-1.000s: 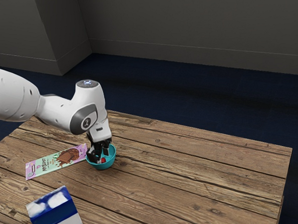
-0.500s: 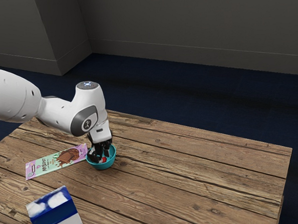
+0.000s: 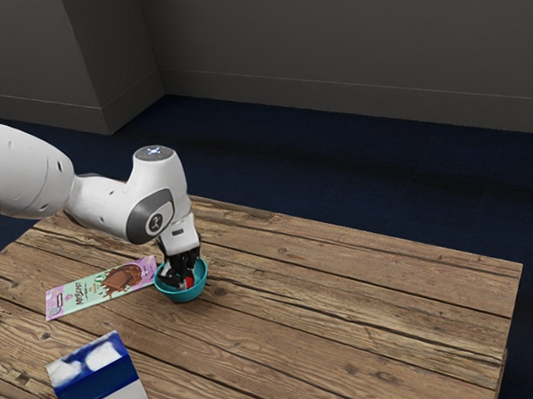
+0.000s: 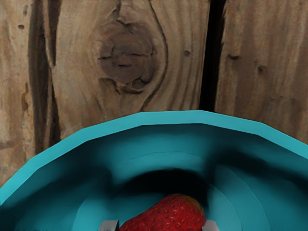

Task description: Take strawberry from the bowl

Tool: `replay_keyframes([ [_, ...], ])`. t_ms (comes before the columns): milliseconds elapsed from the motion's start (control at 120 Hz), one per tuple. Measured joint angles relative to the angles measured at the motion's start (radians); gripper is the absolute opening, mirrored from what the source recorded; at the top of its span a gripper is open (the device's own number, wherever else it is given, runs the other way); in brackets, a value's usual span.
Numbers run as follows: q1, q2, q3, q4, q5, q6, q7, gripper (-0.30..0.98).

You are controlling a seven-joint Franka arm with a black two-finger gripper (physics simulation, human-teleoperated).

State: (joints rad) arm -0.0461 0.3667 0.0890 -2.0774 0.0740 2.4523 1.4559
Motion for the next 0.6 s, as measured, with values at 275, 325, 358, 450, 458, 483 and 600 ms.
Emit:
replay_keyframes([
  [275,0.001,-0.023,0.000,-0.003,-0.003,0.016,-0.003,0.01],
  [325,-0.002,-0.059,0.000,-0.013,-0.004,0.018,-0.004,0.00],
  [358,-0.006,-0.084,-0.001,-0.029,-0.005,0.020,-0.005,0.00],
  [450,-0.027,-0.136,-0.003,-0.072,-0.009,0.023,-0.010,-0.01],
  [458,-0.032,-0.138,-0.003,-0.074,-0.009,0.024,-0.011,-0.01],
  [483,-0.049,-0.143,-0.003,-0.076,-0.012,0.024,-0.012,-0.01],
  [600,-0.140,-0.148,-0.009,-0.073,-0.030,0.024,-0.022,0.00],
])
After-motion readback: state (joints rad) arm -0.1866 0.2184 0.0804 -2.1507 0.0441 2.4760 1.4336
